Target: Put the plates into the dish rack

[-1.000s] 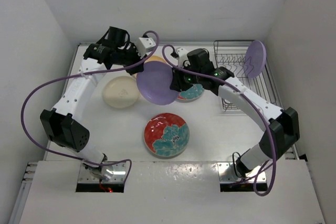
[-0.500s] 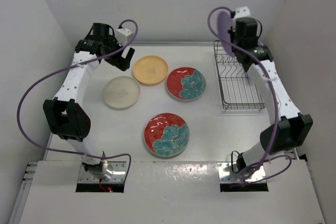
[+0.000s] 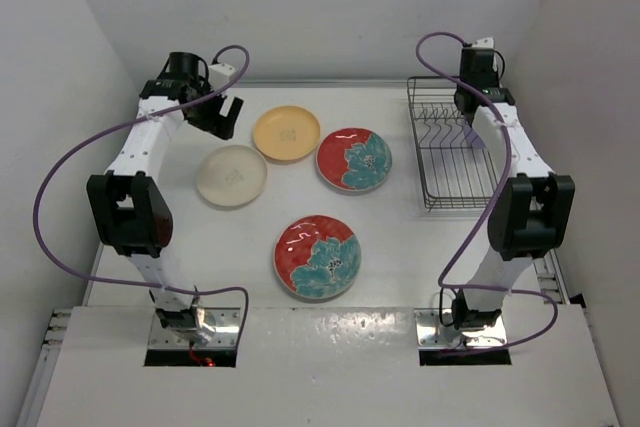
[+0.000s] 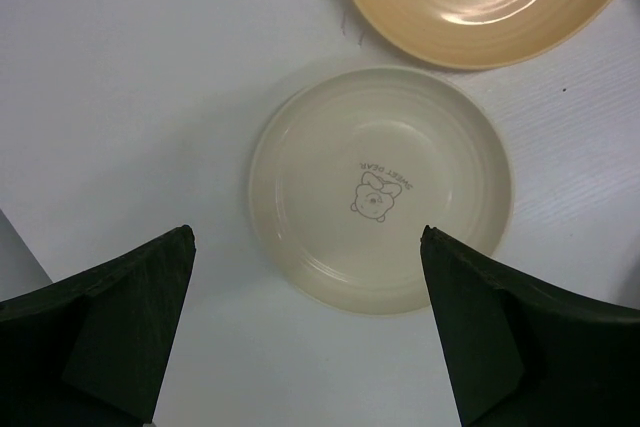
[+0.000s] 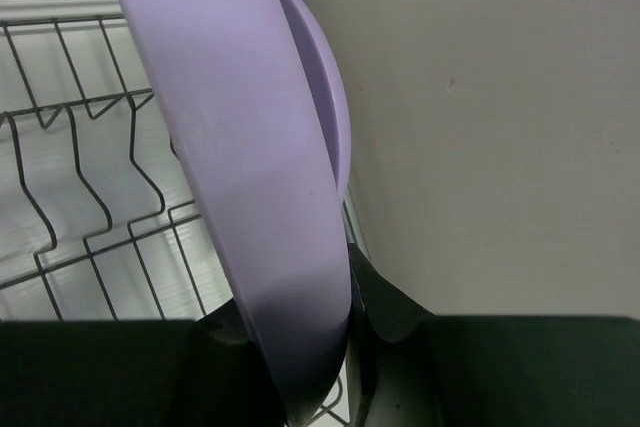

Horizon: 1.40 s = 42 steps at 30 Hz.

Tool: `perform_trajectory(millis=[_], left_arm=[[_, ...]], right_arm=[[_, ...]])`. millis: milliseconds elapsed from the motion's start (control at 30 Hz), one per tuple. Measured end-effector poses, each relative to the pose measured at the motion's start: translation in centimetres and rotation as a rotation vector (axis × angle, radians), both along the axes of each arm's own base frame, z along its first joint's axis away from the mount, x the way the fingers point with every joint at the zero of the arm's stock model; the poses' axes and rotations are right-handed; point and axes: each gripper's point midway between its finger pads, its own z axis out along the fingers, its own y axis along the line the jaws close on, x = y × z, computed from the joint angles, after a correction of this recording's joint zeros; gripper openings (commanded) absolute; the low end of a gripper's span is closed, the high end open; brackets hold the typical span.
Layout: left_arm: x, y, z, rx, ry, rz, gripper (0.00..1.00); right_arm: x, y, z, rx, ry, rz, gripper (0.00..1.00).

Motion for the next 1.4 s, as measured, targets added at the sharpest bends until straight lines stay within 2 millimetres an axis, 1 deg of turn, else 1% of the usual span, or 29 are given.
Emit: perform_trajectory(millis=[100, 167, 267, 467, 567, 700, 767, 867, 900, 933, 1000, 1033, 1067, 1100, 1167, 1267, 1333, 1400], left_arm=[[0.0, 0.3, -0.6, 0.0, 0.015, 0.008, 1.0], [0.1, 0.4, -0.6, -0.004, 0.016, 0.01, 1.0], [0.1, 0.3, -0.6, -0.014, 0.017, 0.007, 1.0], [0.0, 0.0, -0.7, -0.033, 0.019, -0.004, 1.0], [0.0, -0.1, -0.7, -0.037, 0.02, -0.006, 1.0], [0.0, -0.1, -0.7, -0.037, 0.019, -0.006, 1.0], [0.0, -0.1, -0.7, -0.037, 0.019, -0.006, 1.0], [0.0, -0.1, -0.7, -0.037, 0.019, -0.006, 1.0], [0.0, -0.1, -0.7, -0.037, 0.019, -0.006, 1.0], [0.0, -0.1, -0.7, -0.037, 0.019, -0.005, 1.0], [0.0, 0.1, -0.7, -0.041, 0.019, -0.004, 1.0], [0.0, 0.2, -0.7, -0.045, 0.019, -0.001, 1.0], [0.0, 0.5, -0.7, -0.047, 0.02, 0.005, 1.0], [0.0, 0.7, -0.8, -0.05, 0.021, 0.009, 1.0], [-0.1, 1.3, -1.0, -0.056, 0.027, 0.021, 1.0], [-0.4, 2.4, -1.5, -0.066, 0.041, 0.043, 1.0], [-0.5, 3.0, -1.8, -0.069, 0.048, 0.058, 1.0], [-0.7, 3.6, -2.1, -0.07, 0.055, 0.072, 1.0]], right_arm=[[0.1, -0.3, -0.3, -0.015, -0.022, -0.02, 0.0], [0.1, -0.5, -0.9, -0.029, -0.028, -0.033, 0.0], [0.1, -0.7, -1.9, -0.043, -0.016, -0.05, 0.0], [0.9, -0.7, -3.4, -0.044, -0.015, -0.056, 0.0], [0.7, -0.6, -4.7, -0.038, 0.005, -0.056, 0.0], [-0.1, -0.5, -6.9, -0.028, 0.051, -0.057, 0.0], [-0.1, -0.5, -7.7, -0.026, 0.066, -0.058, 0.0], [-0.2, -0.5, -9.0, -0.022, 0.095, -0.06, 0.12], [-0.2, -0.4, -9.4, -0.018, 0.107, -0.06, 0.22], [-0.2, -0.4, -9.7, -0.013, 0.111, -0.063, 0.28], [0.1, -0.3, -9.7, -0.005, 0.107, -0.063, 0.4], [0.1, -0.2, -9.7, -0.002, 0.105, -0.062, 0.48], [0.2, -0.2, -9.6, -0.001, 0.103, -0.062, 0.51], [0.2, -0.2, -9.6, 0.002, 0.102, -0.062, 0.58], [0.2, -0.2, -9.6, -0.001, 0.106, -0.06, 0.62], [0.1, -0.3, -9.3, -0.008, 0.11, -0.063, 0.62], [-0.1, -0.4, -8.7, -0.011, 0.101, -0.066, 0.62], [-0.2, -0.6, -7.6, -0.018, 0.08, -0.076, 0.62]])
